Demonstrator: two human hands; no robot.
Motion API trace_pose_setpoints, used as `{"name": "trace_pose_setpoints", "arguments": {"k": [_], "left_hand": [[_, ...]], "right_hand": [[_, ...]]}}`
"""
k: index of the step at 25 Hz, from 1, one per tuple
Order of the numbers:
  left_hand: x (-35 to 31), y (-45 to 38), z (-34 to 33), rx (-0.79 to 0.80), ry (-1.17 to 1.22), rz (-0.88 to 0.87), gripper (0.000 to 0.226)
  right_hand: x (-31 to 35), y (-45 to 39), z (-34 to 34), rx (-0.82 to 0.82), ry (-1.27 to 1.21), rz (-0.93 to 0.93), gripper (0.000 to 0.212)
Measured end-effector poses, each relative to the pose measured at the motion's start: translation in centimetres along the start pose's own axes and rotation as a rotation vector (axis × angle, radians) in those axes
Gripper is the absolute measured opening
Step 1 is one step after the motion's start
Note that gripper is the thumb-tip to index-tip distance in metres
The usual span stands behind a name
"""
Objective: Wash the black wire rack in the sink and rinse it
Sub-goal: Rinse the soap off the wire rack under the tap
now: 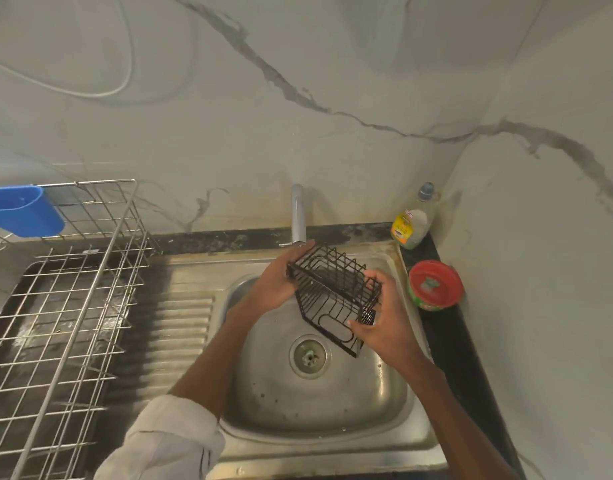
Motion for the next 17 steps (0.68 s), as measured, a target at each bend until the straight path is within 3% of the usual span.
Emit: {"name": "trace_pose_setpoints", "arguments": {"k": [4,9,14,17], "left_hand": [[2.4,3.4,0.6,0.025,-0.048,0.018,0.095],[6.5,5.7,2.6,-0.145,-0.087,0.135,0.109],[7.4,8.7,3.7,-0.293,0.006,0.173,0.088],[7.5,10.0,3.8,-0.35,0.052,0.184,0.093]], "right_hand": [[-1.5,-2.6,-3.0,0.196,-0.093,-0.037,0.116],[0.3,-5.2,-6.1,0.399,-0.114,-0.008,0.111],[-0.1,-8.2,-9.2,0.456,-0.083,0.035,0.106],[-1.3,-10.3,-11.2,0.402,-0.137,0.051,0.084]]}}
Point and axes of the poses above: each hand's wrist, its own y-axis away from the middle knuckle, its own z-axis out of the back of the hand, x = y × z, the point moved 10 cm from there along -y, towards the middle knuckle, and after that the axes turned 14 degrees about z, right-handed, at the moved point
